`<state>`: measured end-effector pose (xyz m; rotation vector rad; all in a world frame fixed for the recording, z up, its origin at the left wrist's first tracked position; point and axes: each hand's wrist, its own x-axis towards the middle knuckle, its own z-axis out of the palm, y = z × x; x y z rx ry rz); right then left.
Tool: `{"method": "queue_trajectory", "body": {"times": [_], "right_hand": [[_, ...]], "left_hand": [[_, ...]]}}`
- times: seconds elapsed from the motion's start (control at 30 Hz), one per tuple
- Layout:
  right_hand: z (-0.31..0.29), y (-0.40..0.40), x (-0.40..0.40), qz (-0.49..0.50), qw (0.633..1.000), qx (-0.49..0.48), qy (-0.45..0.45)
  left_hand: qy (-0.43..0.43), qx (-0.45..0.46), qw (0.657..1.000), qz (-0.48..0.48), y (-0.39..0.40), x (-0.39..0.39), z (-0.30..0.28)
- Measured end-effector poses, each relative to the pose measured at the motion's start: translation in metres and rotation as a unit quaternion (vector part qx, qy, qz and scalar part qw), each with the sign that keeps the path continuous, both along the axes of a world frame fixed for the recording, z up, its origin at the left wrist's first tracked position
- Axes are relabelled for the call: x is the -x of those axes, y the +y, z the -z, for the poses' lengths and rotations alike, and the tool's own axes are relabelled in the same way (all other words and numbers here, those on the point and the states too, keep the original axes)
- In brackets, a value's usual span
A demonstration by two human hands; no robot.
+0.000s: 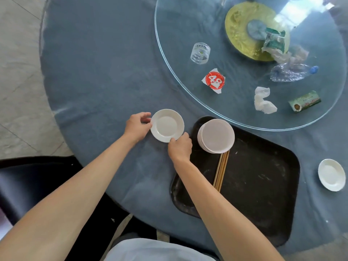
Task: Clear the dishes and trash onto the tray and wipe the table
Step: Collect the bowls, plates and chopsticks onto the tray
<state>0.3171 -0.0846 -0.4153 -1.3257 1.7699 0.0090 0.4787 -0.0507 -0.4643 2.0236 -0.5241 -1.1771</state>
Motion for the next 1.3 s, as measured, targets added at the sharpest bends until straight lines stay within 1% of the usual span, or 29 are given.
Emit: {"method": "queue_trajectory", "body": {"times": [0.07, 0.13, 0.27, 0.43, 0.53, 0.63, 0.77, 0.87, 0.97, 1.3], "right_hand": [[0.002, -0.001, -0.002, 0.025, 1.0, 0.007, 0.002], [0.006, 0.0, -0.004, 0.057, 0.998, 0.019, -0.015], [0.016, 0.005, 0.002, 0.093, 0.991, 0.046, -0.087], [-0.041, 0.007, 0.025, 0.117, 0.969, 0.074, -0.205], [-0.073, 0.0, 0.05, 0.15, 0.949, 0.08, -0.265], [-0.101, -0.013, 0.084, 0.175, 0.938, 0.088, -0.284], [-0.12, -0.031, 0.148, 0.214, 0.931, 0.116, -0.27], [-0.123, -0.046, 0.204, 0.246, 0.92, 0.131, -0.277], [-0.116, -0.062, 0.27, 0.271, 0.914, 0.151, -0.261], [-0.054, -0.116, 0.503, 0.368, 0.897, 0.143, -0.198]], "left_hand": [[0.011, -0.001, 1.0, -0.009, 0.0, 0.0, 0.0], [0.035, 0.002, 0.999, -0.026, 0.001, 0.002, -0.005], [0.069, 0.043, 0.995, -0.059, 0.01, 0.007, -0.027], [0.083, 0.109, 0.989, -0.052, 0.018, 0.011, -0.071], [0.089, 0.136, 0.987, -0.009, 0.006, 0.026, -0.107], [0.091, 0.163, 0.981, 0.047, -0.013, 0.054, -0.141], [0.084, 0.186, 0.973, 0.112, -0.047, 0.113, -0.168], [0.077, 0.183, 0.97, 0.142, -0.074, 0.168, -0.167], [0.062, 0.175, 0.968, 0.166, -0.099, 0.236, -0.158], [0.101, 0.11, 0.968, 0.203, -0.172, 0.478, -0.096]]}}
